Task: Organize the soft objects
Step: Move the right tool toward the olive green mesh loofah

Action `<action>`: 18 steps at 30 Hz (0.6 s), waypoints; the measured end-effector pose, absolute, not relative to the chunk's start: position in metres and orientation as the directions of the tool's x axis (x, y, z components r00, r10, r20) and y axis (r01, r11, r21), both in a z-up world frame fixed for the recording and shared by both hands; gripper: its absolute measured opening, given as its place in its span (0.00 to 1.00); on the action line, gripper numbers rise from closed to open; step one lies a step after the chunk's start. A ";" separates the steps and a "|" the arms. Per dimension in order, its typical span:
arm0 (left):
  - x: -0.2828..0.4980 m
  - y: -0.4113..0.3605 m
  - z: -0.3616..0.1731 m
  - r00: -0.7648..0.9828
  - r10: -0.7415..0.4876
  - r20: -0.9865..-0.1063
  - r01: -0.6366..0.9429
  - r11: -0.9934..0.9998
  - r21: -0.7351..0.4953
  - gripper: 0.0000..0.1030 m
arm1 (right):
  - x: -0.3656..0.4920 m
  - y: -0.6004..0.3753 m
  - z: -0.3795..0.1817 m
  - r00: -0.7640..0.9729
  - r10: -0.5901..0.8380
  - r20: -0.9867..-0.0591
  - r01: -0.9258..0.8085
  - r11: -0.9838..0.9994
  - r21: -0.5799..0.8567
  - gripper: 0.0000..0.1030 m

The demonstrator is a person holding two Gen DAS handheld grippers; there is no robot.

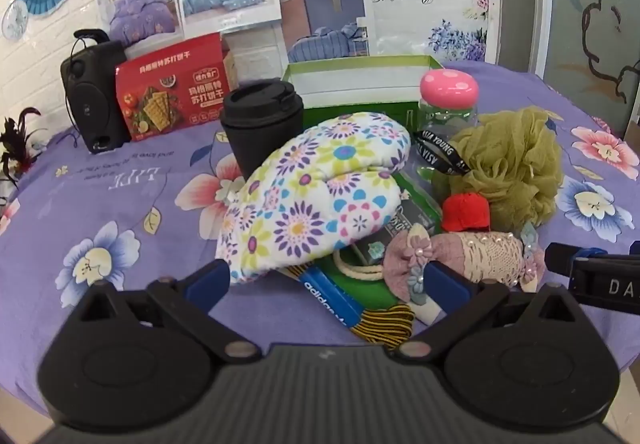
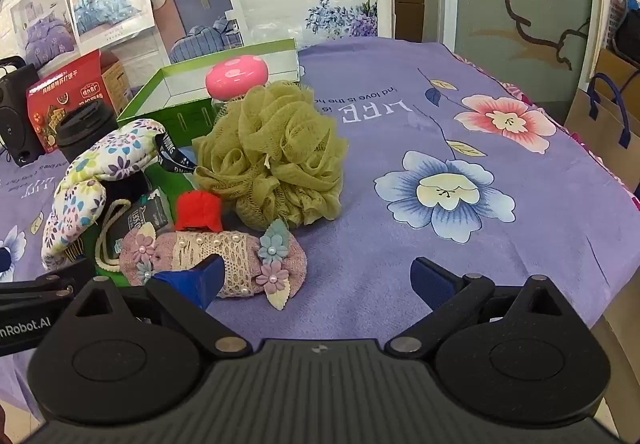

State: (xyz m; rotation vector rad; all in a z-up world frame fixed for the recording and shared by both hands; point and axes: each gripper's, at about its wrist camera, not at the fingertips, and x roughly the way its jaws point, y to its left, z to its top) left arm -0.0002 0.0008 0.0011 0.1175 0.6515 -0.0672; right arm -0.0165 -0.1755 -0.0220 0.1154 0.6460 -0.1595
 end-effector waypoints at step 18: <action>-0.001 0.006 0.005 0.805 -0.046 -0.591 0.096 0.994 0.052 1.00 | -0.014 -0.171 -0.025 0.787 -0.105 -0.608 0.166 0.985 0.045 0.84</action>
